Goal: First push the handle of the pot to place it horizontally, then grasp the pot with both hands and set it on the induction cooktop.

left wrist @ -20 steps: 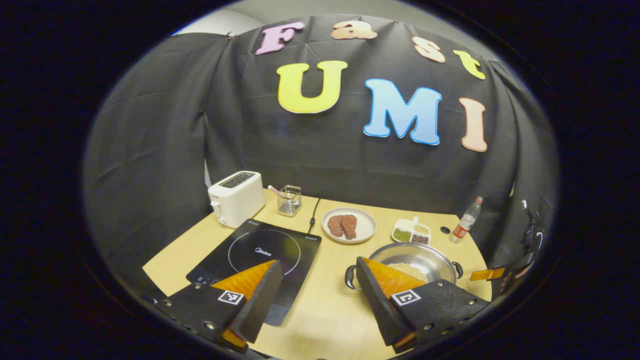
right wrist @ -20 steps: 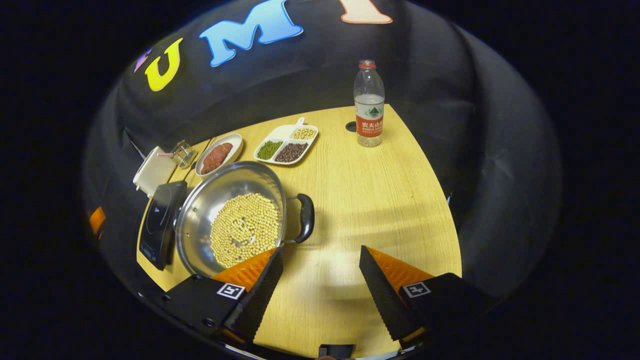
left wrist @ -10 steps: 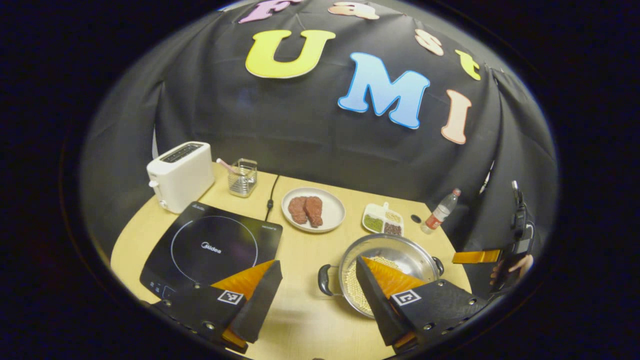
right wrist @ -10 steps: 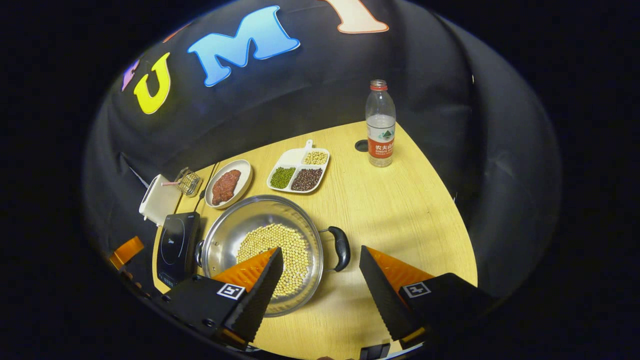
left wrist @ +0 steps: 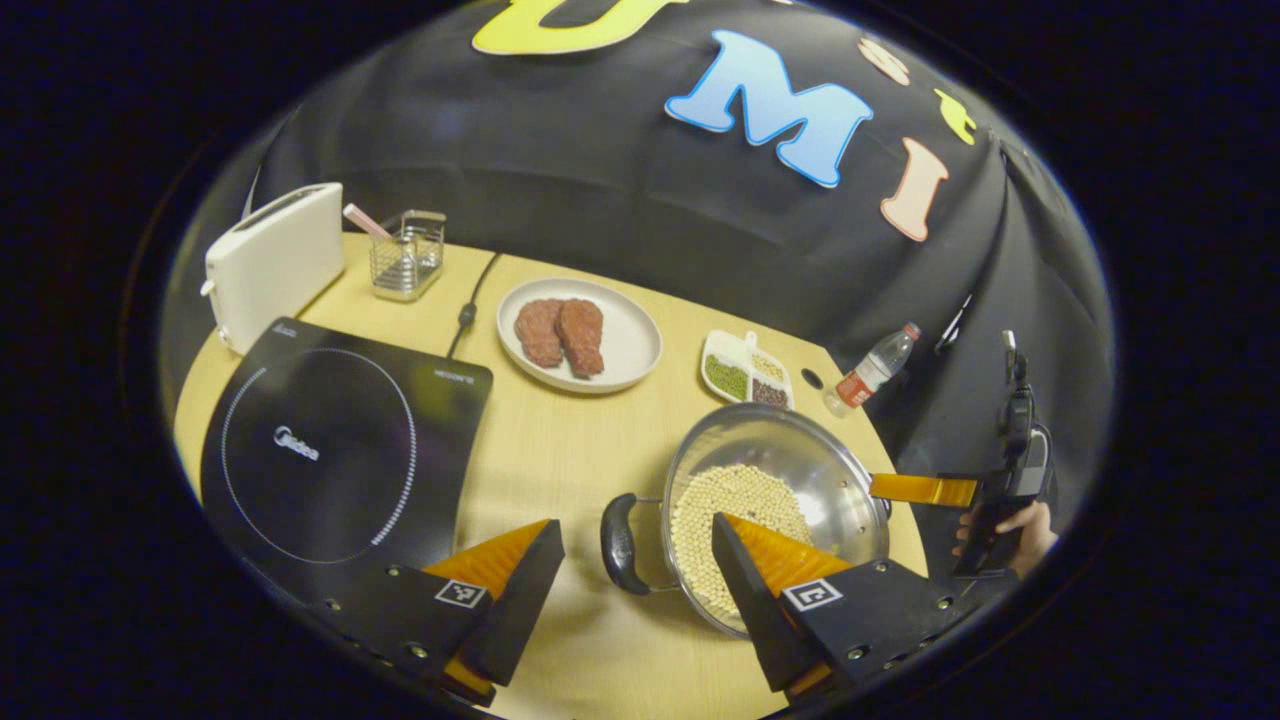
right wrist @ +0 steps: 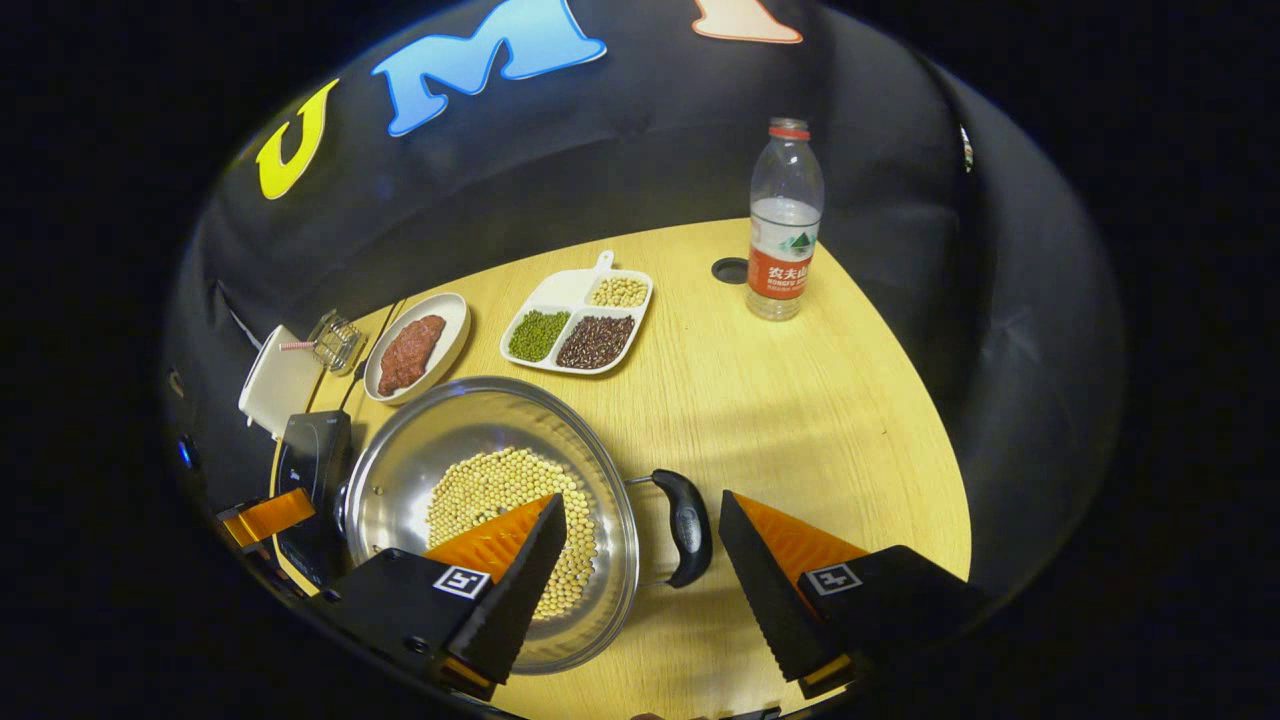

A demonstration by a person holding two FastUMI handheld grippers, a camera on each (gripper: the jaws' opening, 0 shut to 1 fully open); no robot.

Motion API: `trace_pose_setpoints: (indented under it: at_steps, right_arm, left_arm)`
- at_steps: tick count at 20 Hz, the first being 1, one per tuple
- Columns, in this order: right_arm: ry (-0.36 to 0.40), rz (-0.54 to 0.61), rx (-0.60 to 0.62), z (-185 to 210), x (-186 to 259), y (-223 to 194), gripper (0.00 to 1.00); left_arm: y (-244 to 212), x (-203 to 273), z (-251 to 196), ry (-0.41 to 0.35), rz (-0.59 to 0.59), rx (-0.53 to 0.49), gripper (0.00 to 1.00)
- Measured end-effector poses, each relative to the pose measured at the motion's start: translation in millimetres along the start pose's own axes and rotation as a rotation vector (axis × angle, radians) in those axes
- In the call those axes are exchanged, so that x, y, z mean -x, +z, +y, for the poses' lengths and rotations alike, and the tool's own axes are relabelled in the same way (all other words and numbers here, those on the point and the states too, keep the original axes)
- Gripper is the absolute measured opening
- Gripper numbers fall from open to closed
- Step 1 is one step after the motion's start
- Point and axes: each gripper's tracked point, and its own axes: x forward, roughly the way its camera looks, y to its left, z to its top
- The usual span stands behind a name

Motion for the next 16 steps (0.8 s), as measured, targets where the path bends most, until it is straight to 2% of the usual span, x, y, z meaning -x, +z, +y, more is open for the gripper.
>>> trace_pose_setpoints:
  at_steps: [2, 3, 7, 8, 10, 11, 12, 13, 14, 15, 16]
  right_arm:
    - [-0.002, 0.007, 0.013, -0.8, -12.5, -6.3, 0.98]
    - [0.000, 0.012, 0.014, -0.9, -18.1, -10.0, 0.98]
    - [0.016, 0.029, -0.002, -1.8, -37.2, -21.9, 0.98]
    - [0.025, 0.037, -0.019, -1.3, -39.8, -24.2, 0.93]
    - [0.041, 0.040, -0.059, 1.2, -45.3, -27.9, 0.94]
    - [0.052, 0.037, -0.074, 2.0, -46.9, -28.4, 0.89]
    - [0.051, 0.036, -0.077, 0.4, -47.4, -29.0, 0.95]
    - [0.043, 0.032, -0.072, -4.6, -48.7, -29.3, 0.87]
    - [0.036, 0.032, -0.069, -8.7, -48.4, -29.5, 0.90]
    - [0.031, 0.032, -0.067, -10.4, -48.0, -29.4, 0.75]
    - [0.030, 0.030, -0.066, -12.0, -49.3, -28.9, 0.70]
  left_arm:
    - [-9.4, -20.1, 2.9, -0.001, 0.010, 0.017, 0.88]
    - [-13.8, -28.7, 2.8, -0.001, 0.017, 0.024, 0.91]
    - [-21.5, -57.4, 5.9, -0.010, 0.036, 0.043, 0.91]
    - [-22.6, -62.7, 8.2, -0.007, 0.040, 0.039, 0.91]
    - [-26.2, -67.9, 9.6, -0.012, 0.057, 0.046, 0.91]
    - [-26.8, -71.1, 9.2, -0.018, 0.060, 0.055, 0.89]
    - [-28.6, -73.3, 9.6, -0.017, 0.068, 0.063, 0.83]
    - [-31.4, -75.4, 10.2, -0.018, 0.075, 0.067, 0.76]
    - [-34.1, -75.9, 7.9, -0.026, 0.088, 0.067, 0.68]
    - [-35.2, -76.2, 5.3, -0.031, 0.093, 0.062, 0.68]
    - [-32.8, -77.6, 3.0, -0.038, 0.090, 0.056, 0.63]
